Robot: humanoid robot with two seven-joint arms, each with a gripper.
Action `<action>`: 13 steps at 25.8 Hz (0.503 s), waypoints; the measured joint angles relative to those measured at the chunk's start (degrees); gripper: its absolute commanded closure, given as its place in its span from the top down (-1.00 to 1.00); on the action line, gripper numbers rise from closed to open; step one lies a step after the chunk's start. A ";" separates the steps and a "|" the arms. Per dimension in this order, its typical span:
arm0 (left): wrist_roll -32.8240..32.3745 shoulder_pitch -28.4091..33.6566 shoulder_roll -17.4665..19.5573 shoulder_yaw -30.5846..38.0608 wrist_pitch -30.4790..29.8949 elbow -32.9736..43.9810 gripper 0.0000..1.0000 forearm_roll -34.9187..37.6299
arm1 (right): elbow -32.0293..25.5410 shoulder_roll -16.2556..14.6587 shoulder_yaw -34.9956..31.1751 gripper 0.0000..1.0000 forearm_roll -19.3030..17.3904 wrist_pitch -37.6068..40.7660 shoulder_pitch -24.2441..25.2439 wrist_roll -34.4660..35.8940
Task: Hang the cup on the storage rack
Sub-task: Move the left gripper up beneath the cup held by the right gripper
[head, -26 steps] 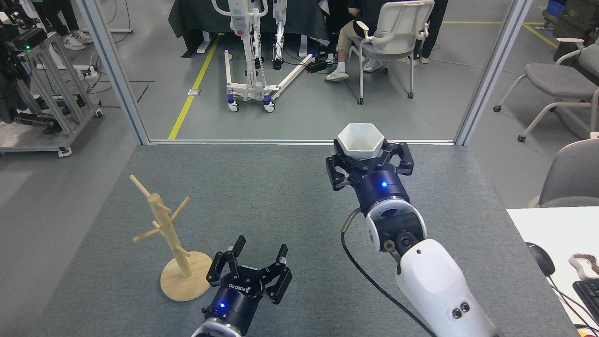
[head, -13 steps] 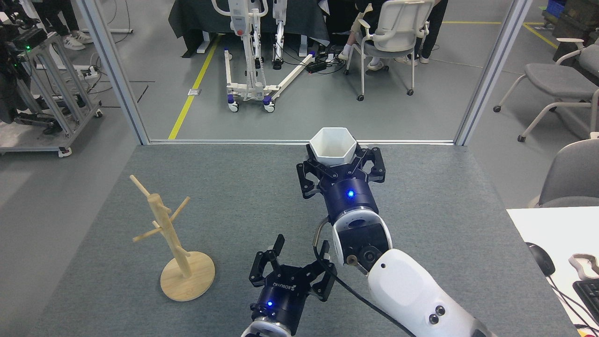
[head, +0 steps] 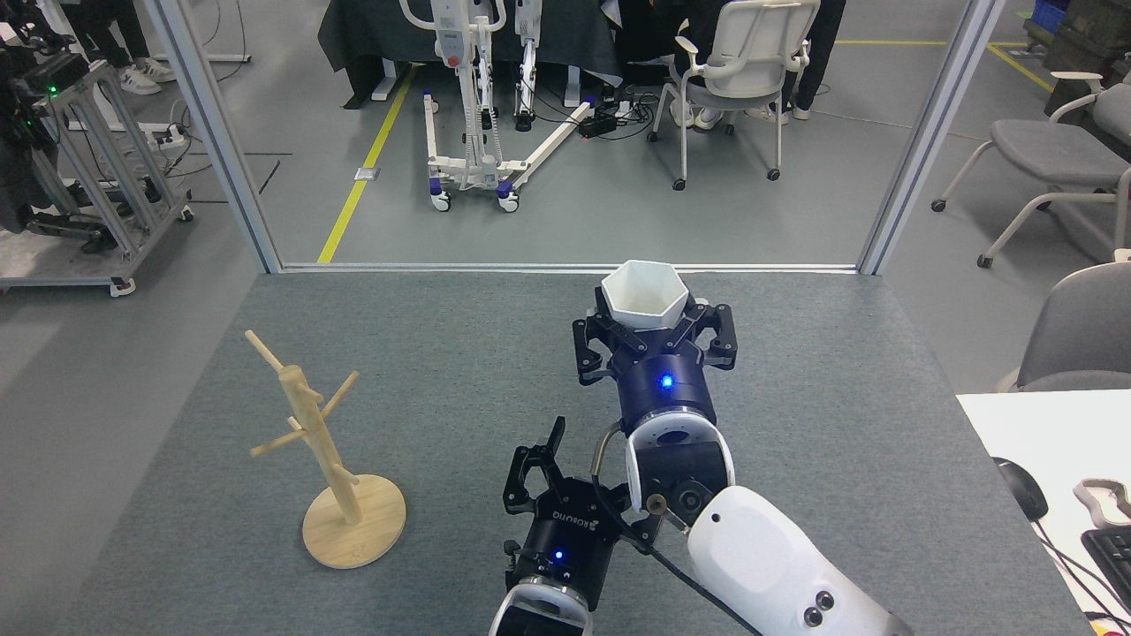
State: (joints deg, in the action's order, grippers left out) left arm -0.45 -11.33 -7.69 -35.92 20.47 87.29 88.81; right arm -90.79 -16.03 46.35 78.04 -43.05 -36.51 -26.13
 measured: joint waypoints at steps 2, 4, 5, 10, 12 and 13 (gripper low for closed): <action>-0.76 -1.21 -0.03 -0.52 -0.30 -1.16 0.94 0.18 | 0.00 0.02 0.02 -1.00 0.01 -0.09 0.00 -0.03; -1.12 -2.37 -0.04 -0.97 -0.49 -1.84 0.94 0.26 | 0.00 0.07 0.06 -1.00 0.01 -0.13 0.03 -0.04; -1.24 -2.81 -0.05 -1.08 -0.55 -2.09 0.95 0.26 | 0.00 0.11 0.13 -1.00 0.01 -0.17 0.03 -0.04; -1.35 -4.29 -0.05 -0.92 -0.81 -2.89 0.95 -0.58 | 0.00 0.27 1.24 -1.00 0.29 -0.40 0.11 -0.05; -1.36 -4.45 -0.05 -0.86 -1.15 -3.01 0.95 -0.76 | 0.00 0.31 1.46 -1.00 0.38 -0.47 0.22 -0.05; -1.36 -4.50 -0.05 -0.83 -1.15 -3.04 0.95 -0.83 | 0.00 0.33 1.51 -1.00 0.40 -0.51 0.26 -0.05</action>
State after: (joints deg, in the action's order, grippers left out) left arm -1.80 -15.83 -7.73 -36.75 19.32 84.25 87.97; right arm -90.79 -15.71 47.86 78.44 -43.57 -36.25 -26.18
